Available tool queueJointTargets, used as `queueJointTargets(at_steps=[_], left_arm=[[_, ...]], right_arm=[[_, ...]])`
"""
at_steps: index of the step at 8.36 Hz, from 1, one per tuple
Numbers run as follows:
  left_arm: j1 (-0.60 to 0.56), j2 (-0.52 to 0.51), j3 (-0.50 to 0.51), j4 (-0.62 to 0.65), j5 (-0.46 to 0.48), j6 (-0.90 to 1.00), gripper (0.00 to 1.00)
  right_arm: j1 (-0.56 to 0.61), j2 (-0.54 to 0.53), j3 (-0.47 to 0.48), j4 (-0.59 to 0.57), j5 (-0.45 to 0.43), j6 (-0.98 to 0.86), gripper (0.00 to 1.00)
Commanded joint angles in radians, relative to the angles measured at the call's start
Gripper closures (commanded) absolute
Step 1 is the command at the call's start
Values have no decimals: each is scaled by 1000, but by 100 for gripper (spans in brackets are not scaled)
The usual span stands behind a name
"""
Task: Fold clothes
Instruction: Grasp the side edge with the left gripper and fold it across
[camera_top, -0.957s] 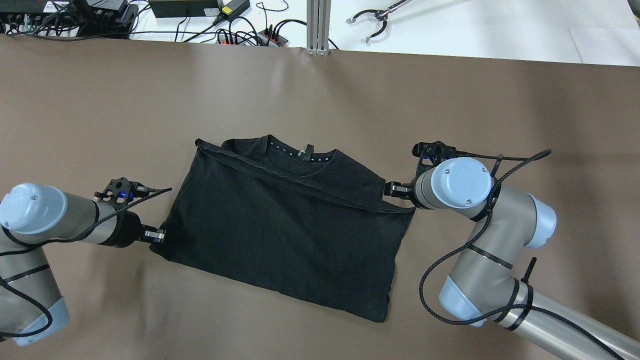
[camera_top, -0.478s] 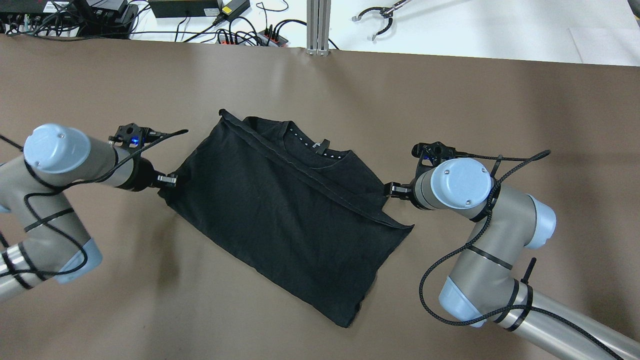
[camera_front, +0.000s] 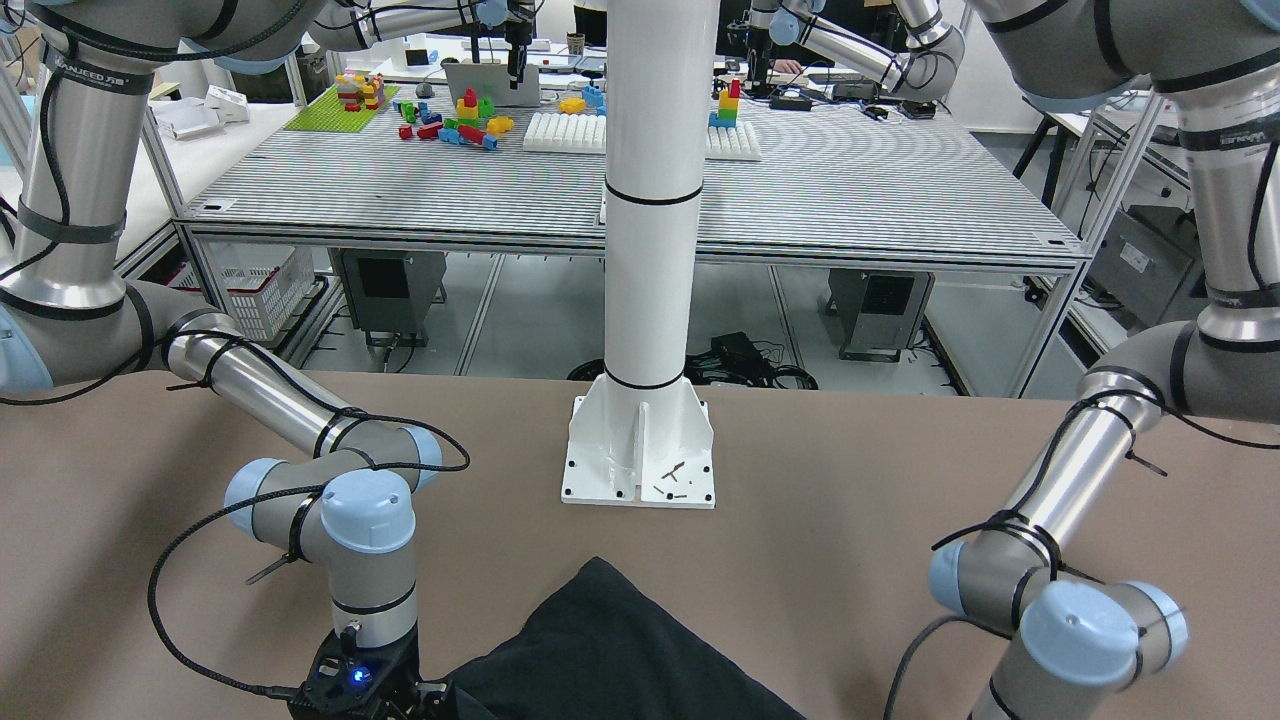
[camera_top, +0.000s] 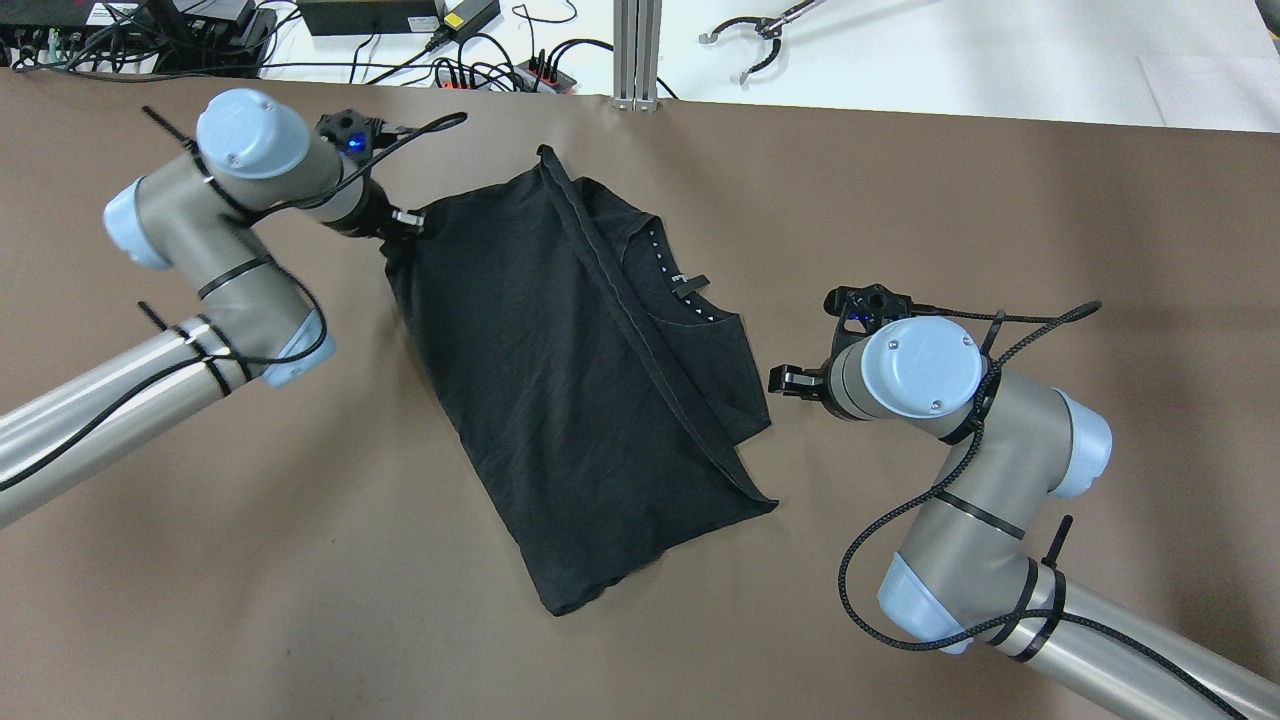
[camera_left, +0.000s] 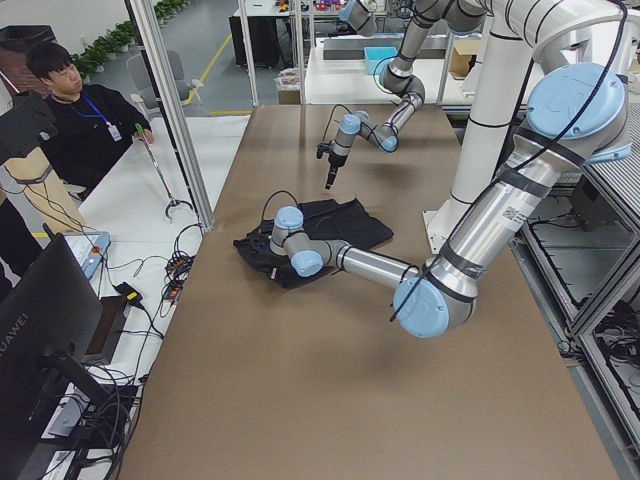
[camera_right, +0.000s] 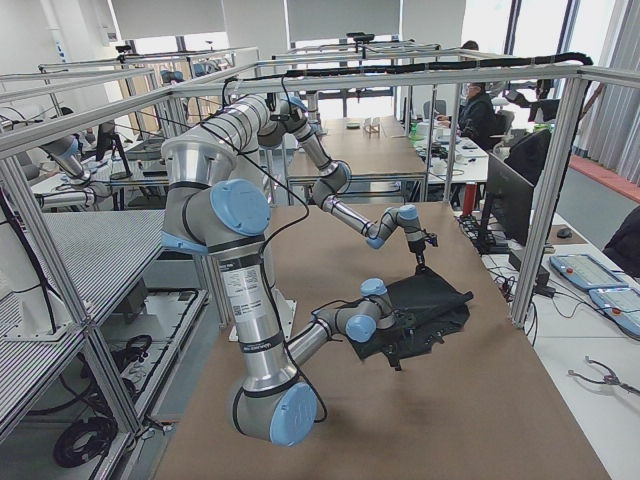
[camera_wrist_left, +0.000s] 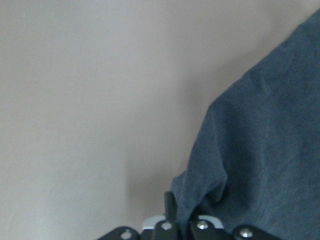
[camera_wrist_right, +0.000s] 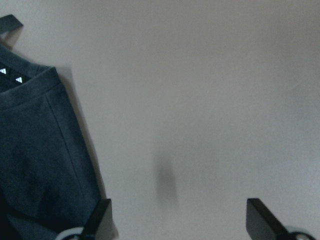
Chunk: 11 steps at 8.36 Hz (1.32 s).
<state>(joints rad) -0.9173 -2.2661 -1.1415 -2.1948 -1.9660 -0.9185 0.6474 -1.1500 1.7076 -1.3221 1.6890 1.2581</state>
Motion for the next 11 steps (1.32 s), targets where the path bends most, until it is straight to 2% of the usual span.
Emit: queueJointTargets(at_steps=[1, 2, 5, 6, 7, 8, 9, 10, 11], left_arm=[[-6, -365, 422, -13, 71, 7, 100], [7, -416, 509, -38, 99, 9, 100], [-8, -417, 516, -56, 102, 59, 100], [-8, -415, 516, -57, 102, 69, 94], [-9, -415, 513, -60, 105, 81, 5], [-15, -412, 508, -78, 110, 81, 6], [-67, -414, 502, -77, 49, 82, 6], [-145, -405, 494, -76, -129, 114, 6], [-173, -351, 430, -74, -181, 145, 6]], right_arm=[[0, 1, 0, 0, 0, 0, 6], [0, 1, 0, -2, 0, 1, 6], [0, 1, -3, -2, 0, 0, 6], [0, 1, -3, -2, 0, 1, 6], [0, 1, -3, -2, 0, 3, 6], [-2, 3, -3, -2, 0, 6, 6], [-2, 12, -3, -2, 0, 7, 6], [-2, 24, -3, -3, 0, 9, 6], [-2, 44, -5, -3, 0, 15, 6]])
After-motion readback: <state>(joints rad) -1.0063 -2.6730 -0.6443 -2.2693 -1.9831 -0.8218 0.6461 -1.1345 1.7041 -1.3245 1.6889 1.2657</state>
